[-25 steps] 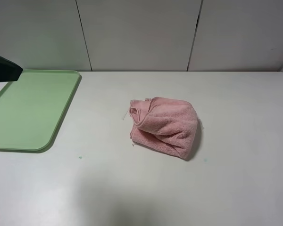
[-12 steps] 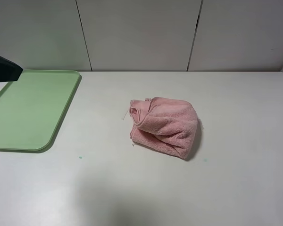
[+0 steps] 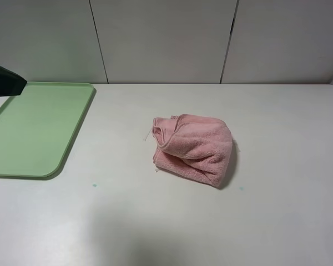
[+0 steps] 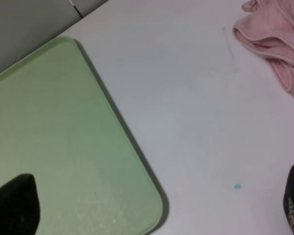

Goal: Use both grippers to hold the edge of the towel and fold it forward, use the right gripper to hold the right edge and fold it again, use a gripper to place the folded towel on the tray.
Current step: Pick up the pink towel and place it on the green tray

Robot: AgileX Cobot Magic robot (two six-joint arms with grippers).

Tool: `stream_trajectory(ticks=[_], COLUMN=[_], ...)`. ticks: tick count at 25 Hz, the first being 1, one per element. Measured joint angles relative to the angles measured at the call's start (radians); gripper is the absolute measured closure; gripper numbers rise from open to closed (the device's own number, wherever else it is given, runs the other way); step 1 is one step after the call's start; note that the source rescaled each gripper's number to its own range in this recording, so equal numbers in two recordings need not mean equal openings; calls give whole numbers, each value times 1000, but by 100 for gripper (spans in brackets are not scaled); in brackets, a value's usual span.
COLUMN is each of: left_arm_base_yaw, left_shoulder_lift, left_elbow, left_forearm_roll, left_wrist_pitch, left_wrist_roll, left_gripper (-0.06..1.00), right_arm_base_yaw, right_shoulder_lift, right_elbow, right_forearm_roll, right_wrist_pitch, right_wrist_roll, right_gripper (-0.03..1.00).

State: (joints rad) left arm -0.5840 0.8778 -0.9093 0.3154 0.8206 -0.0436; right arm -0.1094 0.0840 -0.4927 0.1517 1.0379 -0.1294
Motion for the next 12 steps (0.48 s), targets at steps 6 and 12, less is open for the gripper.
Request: stream_trajectory(ticks=[6, 12], left_arm_base_yaw=[0, 0], left_shoulder_lift=[0, 0], left_elbow=[0, 0], left_forearm_roll=[0, 0], left_wrist_pitch=[0, 0], left_wrist_roll=[0, 0], left_gripper=[-5, -5], right_arm_base_yaw=[0, 0], right_shoulder_lift=[-88, -88], right_elbow=[0, 0], right_forearm_roll=[9, 31], right_wrist_pitch=[0, 4], right_wrist_roll=[-58, -100], right_gripper=[-3, -3])
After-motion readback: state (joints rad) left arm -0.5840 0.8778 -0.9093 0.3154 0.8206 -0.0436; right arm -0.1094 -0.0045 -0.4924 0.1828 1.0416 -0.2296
